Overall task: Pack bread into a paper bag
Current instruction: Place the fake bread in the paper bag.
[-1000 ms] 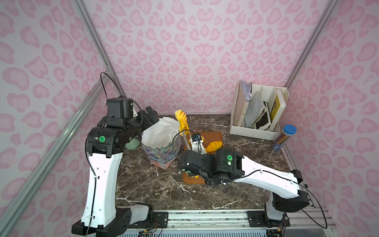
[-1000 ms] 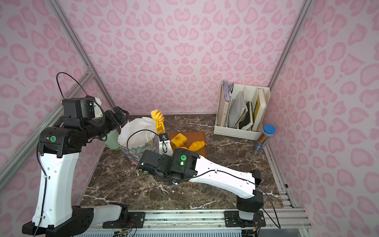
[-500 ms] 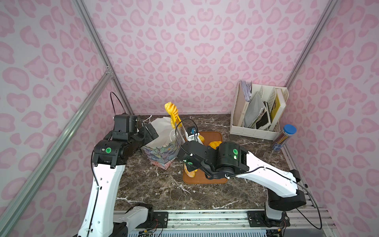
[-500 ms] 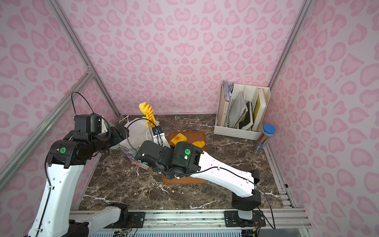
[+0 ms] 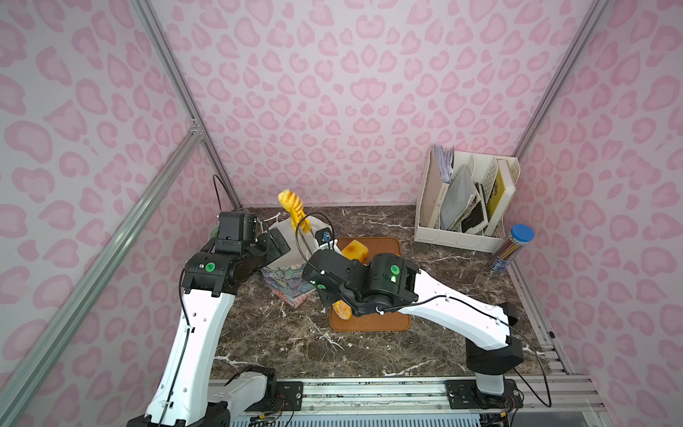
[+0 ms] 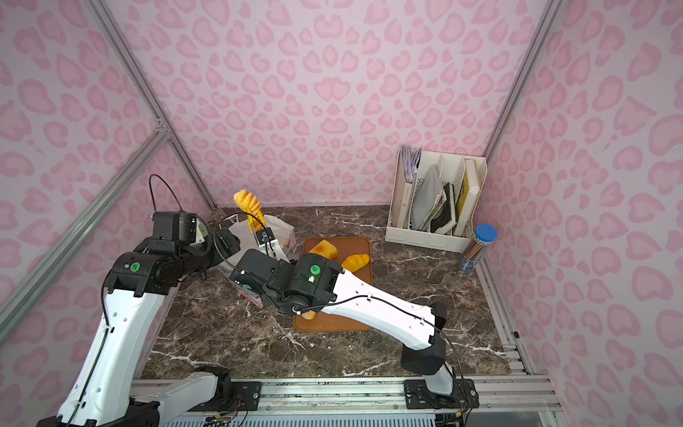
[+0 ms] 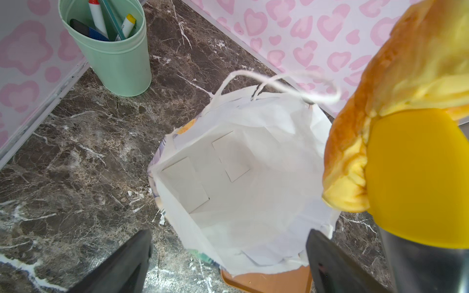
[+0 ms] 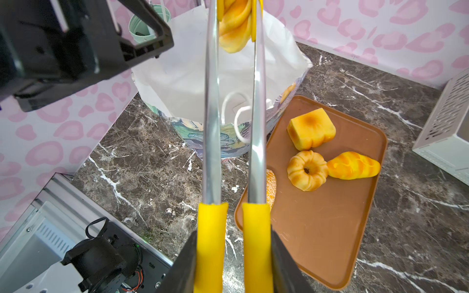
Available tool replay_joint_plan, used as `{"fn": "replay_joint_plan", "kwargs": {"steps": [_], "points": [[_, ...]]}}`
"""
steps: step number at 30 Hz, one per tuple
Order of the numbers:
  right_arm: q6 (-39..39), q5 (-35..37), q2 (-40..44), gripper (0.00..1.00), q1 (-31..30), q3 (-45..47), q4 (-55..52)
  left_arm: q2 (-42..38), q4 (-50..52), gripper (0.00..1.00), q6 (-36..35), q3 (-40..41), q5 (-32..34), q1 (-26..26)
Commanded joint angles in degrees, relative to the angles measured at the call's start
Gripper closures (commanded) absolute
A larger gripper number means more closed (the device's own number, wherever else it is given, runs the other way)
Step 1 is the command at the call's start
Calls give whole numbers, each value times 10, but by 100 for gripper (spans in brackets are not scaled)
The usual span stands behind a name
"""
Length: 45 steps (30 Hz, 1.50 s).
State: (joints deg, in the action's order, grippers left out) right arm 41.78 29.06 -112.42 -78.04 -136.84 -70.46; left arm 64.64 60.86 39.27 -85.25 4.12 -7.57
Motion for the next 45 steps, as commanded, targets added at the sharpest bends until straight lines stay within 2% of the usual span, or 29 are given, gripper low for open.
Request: {"fn": "replay_joint_plan", "kwargs": {"steps": [1,7,14,23,38,41,45], "points": [[-16,14,10,81,5,-7,36,3,-19,2,3,1,-7,0],[-16,21,25,81,15,0,29,11,-22,1,1,0,-8,1],[-11,-8,22,82,15,72,64,23,-30,1,1,12,-9,1],[-7,-36,-7,83,17,77,69,24,-27,1,-5,16,-6,1],[5,-44,5,82,18,98,61,-1,-29,2,5,107,1,0],[7,-47,7,79,18,98,61,6,-25,6,10,109,4,0],[18,-47,8,71,17,99,51,20,-25,20,10,106,0,0]]}}
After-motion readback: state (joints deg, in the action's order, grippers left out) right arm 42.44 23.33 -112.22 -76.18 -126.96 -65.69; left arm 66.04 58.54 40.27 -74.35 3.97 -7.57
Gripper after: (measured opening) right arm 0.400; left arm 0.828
